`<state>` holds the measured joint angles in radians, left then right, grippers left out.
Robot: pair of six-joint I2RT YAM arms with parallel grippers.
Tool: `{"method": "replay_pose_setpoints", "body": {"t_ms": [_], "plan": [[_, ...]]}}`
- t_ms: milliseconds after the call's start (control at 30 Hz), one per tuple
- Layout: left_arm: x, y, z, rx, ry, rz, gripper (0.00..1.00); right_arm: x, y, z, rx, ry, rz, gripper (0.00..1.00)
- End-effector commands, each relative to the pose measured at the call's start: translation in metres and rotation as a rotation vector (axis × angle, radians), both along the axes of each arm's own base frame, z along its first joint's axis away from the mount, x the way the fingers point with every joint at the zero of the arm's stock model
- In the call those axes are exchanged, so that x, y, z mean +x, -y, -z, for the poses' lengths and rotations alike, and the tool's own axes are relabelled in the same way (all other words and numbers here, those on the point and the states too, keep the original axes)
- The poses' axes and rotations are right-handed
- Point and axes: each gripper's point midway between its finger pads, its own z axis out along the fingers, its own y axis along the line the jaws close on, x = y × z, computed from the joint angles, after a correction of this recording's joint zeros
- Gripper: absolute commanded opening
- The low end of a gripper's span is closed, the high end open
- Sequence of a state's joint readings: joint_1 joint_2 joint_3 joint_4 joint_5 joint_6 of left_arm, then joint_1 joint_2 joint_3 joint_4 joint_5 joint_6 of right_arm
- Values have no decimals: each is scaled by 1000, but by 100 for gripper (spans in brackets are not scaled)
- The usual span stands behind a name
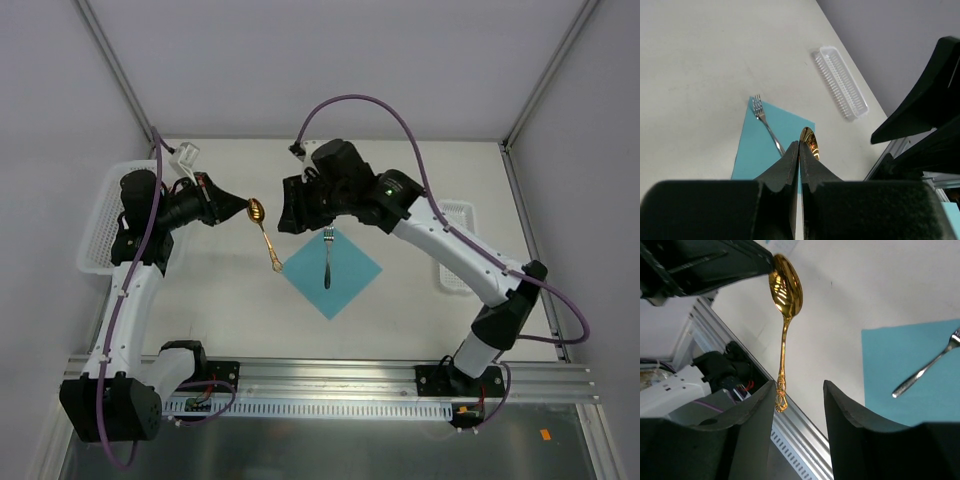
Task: Place the utensils on the paper napkin and roll it up
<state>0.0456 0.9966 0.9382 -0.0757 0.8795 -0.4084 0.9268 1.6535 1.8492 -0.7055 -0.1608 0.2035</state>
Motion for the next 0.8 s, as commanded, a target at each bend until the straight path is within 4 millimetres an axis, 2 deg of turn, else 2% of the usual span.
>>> {"method": "replay_pose_setpoints", "body": {"t_ms": [0,67,200,567,600,767], "plan": [[1,1,-9,40,35,1,0,-10,1,27,-169,-6,-16,47],[0,3,-9,40,32,7,0,-8,-5,37,-214,-2,-11,47],[1,6,-6,40,15,16,0,-12,-14,39,-243,5,-19,48],[5,5,1,53,-6,3,0,-11,-23,30,-218,15,-21,47],[2,12,2,54,-9,26,0,-11,-24,30,-215,13,-22,47],[3,14,3,54,-17,29,0,-9,-34,32,-212,-1,-24,44]]}}
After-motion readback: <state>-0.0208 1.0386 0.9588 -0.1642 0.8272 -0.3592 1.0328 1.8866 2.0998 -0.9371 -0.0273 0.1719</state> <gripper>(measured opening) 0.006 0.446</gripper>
